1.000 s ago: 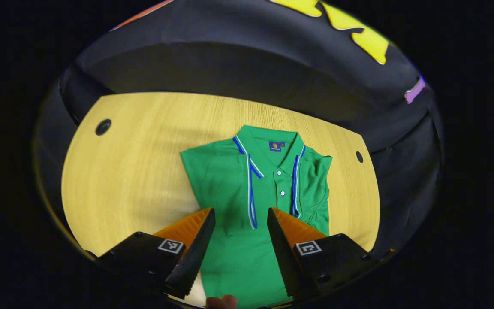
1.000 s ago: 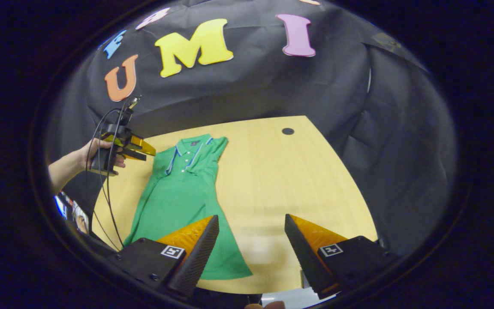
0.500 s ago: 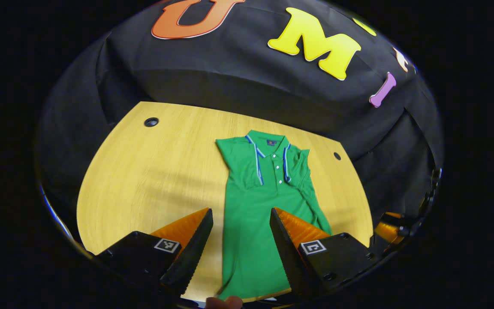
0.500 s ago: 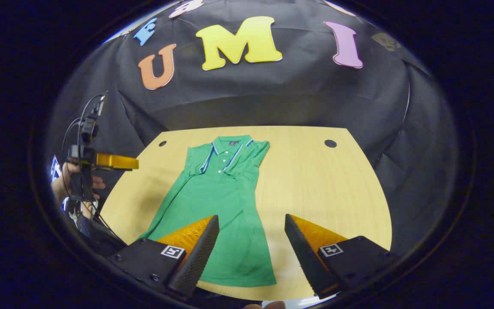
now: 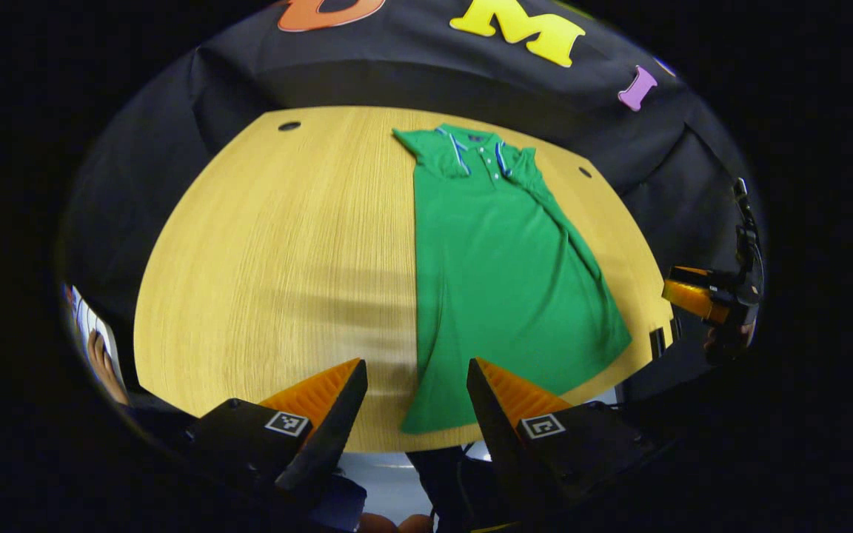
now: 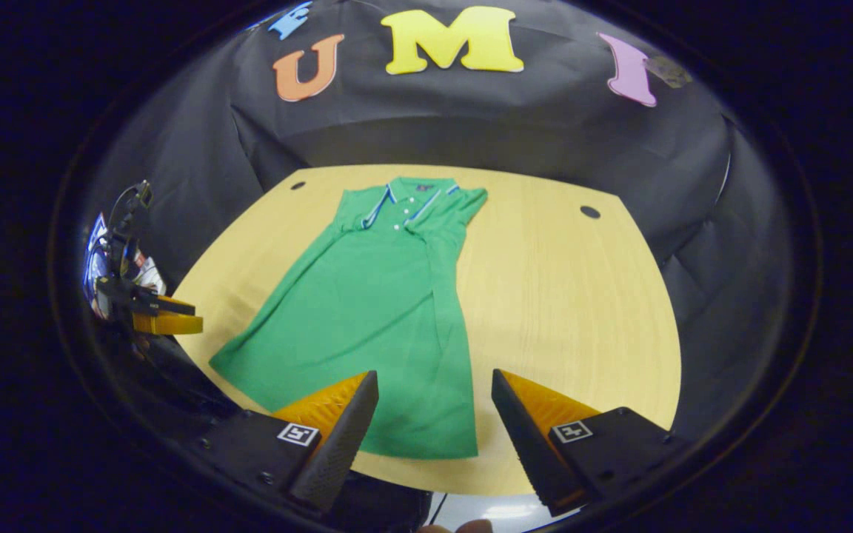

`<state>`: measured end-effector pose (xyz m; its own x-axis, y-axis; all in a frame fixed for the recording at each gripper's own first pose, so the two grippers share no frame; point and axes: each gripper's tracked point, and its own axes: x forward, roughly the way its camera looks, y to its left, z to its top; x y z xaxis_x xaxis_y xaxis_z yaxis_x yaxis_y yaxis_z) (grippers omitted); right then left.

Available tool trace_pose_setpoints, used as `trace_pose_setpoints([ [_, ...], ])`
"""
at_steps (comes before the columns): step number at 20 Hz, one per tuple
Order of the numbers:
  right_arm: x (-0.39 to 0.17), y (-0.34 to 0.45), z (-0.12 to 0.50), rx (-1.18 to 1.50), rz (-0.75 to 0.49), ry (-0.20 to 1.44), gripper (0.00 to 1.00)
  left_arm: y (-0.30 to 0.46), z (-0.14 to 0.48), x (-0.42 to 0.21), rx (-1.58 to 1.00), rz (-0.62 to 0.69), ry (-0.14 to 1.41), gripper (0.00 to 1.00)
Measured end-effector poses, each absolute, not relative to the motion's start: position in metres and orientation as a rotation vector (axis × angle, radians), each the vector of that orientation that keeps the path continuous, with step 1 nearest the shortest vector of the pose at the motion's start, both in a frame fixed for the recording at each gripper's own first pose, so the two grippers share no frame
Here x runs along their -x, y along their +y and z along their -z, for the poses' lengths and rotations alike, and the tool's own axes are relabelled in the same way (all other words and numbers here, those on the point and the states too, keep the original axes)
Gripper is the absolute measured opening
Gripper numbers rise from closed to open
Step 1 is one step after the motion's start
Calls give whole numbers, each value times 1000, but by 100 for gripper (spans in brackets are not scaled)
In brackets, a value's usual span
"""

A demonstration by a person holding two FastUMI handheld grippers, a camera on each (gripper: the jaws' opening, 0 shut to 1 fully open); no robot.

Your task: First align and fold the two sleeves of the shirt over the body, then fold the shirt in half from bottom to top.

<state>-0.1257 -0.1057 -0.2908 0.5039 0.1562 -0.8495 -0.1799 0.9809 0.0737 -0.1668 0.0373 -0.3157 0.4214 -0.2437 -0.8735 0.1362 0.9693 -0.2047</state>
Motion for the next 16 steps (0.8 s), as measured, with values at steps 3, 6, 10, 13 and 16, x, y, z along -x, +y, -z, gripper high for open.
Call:
trace_pose_setpoints([
  [3, 155, -122, 322, 27, -170, 1117, 98, 42, 333, 190, 94, 241, 1173, 89],
  [6, 175, -125, 343, 30, -159, 1189, 98, 39, 341, 194, 66, 259, 1185, 89],
  [10, 182, -123, 364, 33, -155, 1243, 98, 34, 357, 192, 4, 274, 1216, 89],
  [13, 184, -125, 375, 52, -137, 1281, 98, 30, 364, 198, -37, 272, 1244, 89],
  [16, 183, -126, 393, 82, -132, 1307, 98, 32, 372, 195, -115, 260, 1253, 89],
])
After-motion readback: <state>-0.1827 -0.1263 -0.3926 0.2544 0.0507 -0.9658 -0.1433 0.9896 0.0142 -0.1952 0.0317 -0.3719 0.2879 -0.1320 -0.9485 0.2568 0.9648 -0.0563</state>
